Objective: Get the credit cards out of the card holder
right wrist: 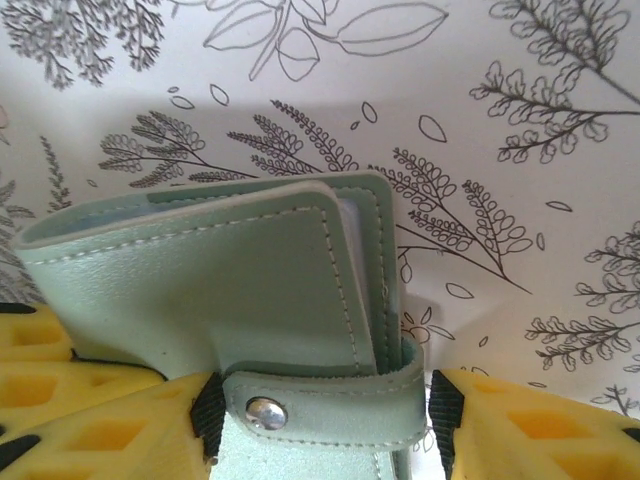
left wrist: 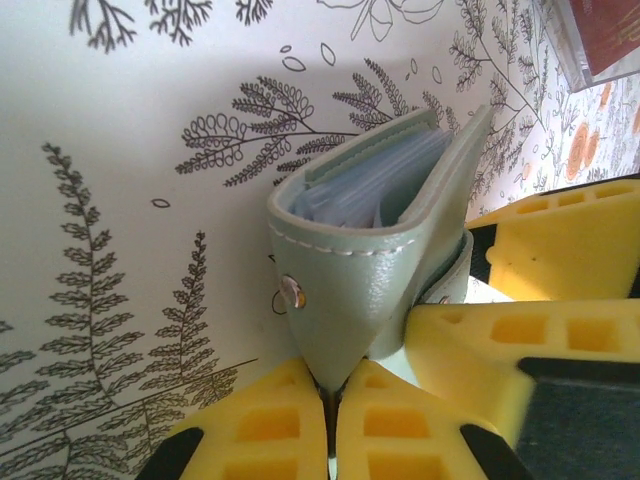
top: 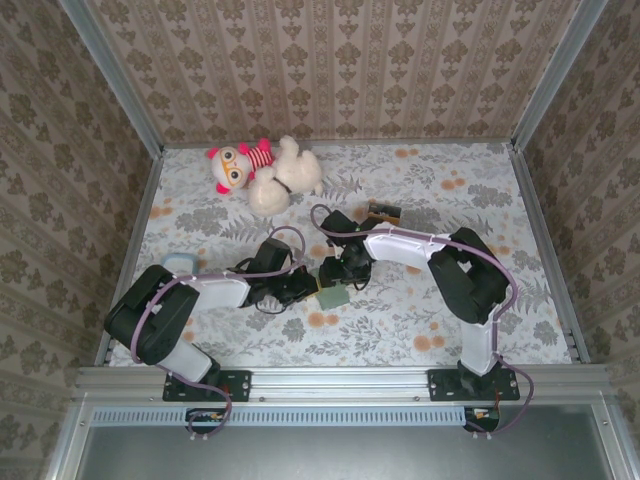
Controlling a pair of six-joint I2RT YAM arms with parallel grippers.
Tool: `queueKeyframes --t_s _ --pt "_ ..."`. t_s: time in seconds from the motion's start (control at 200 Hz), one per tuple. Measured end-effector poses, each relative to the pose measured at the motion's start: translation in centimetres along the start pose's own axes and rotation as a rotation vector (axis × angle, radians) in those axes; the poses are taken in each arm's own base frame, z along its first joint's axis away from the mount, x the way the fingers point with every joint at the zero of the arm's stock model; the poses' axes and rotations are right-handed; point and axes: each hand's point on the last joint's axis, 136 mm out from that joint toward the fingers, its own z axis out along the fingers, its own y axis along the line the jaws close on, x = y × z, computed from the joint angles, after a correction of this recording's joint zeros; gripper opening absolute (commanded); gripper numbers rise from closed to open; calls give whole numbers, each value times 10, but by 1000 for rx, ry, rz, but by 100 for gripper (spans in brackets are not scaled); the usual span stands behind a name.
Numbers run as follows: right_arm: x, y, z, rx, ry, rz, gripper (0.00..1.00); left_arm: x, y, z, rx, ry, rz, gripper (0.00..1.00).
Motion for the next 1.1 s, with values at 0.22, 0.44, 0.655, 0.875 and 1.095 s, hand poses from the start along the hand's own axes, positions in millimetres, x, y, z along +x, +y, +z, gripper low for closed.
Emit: queueKeyframes --t_s 0.22,0.44,0.655,0.875,1.095 --pt "-1 -1 -1 18 -1 -9 61 0 0 0 -7 5 -4 3" --pt "-4 -3 -1 63 -22 -18 57 -1 2 -1 -34 4 -12 0" --pt "-7 -6 -7 91 -61 19 54 -2 2 -4 -46 -1 -17 0" --pt "-14 -9 -18 97 -122 69 51 -5 5 -11 -55 -11 -28 0" --pt "-19 -52 -26 225 -137 153 48 -2 18 -14 -98 3 -55 0"
